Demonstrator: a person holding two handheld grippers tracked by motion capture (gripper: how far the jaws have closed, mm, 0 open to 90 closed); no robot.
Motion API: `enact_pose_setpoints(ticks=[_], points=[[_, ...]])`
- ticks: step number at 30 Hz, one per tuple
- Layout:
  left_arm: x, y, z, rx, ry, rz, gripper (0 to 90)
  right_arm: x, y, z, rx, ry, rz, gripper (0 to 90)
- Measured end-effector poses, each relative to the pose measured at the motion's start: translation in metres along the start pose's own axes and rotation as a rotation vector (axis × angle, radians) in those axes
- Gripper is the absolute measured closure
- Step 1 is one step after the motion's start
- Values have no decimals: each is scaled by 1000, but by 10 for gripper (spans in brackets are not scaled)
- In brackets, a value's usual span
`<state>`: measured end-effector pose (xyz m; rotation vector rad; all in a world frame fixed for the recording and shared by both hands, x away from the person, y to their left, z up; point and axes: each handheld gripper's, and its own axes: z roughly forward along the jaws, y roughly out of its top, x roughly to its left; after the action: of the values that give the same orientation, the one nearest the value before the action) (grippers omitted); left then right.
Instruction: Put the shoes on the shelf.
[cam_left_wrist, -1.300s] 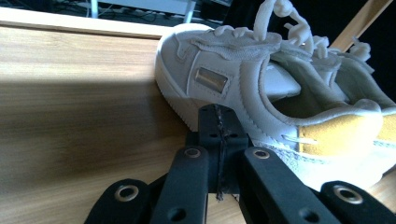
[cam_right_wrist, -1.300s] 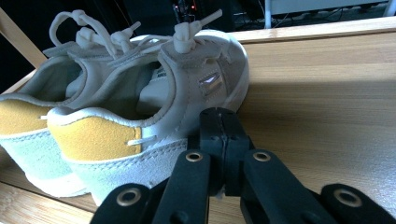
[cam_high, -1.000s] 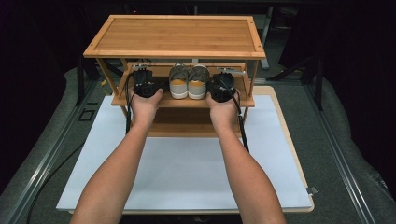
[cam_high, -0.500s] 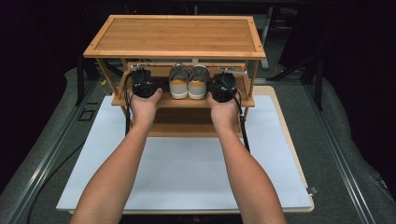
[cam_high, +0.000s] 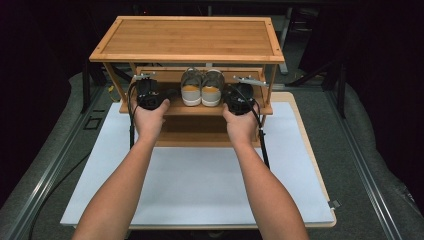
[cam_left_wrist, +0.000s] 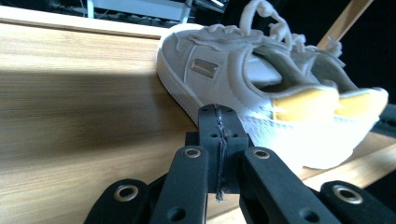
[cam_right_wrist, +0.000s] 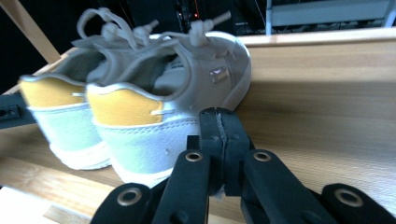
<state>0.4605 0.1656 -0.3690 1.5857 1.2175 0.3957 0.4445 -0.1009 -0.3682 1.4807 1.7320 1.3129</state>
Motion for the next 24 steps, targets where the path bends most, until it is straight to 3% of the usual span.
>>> enact_pose_setpoints(ticks=[3,4,8,10,17,21,22,24], points=[[0,-5,-7,4,-13,13,899,-1,1,-8,-4,33,-6,900],[0,-7,-10,-2,-13,17,898,-1,1,-11,-18,9,-10,900],[-1,-12,-22,-13,-30,22,898,-5,1,-24,7,41,-21,900],[-5,-14,-29,-9,-39,41,898,-5,-1,-31,-2,24,-44,900],[-21,-16,-56,-11,-114,110,897,-8,-7,-63,-5,68,-85,900],[-24,-24,-66,-3,-152,111,896,-5,-15,-76,-2,100,-107,896],[-25,-29,-68,10,-159,129,895,-5,-17,-78,1,106,-110,891],[-26,-38,-70,24,-159,159,893,2,-25,-86,-4,35,-245,881]])
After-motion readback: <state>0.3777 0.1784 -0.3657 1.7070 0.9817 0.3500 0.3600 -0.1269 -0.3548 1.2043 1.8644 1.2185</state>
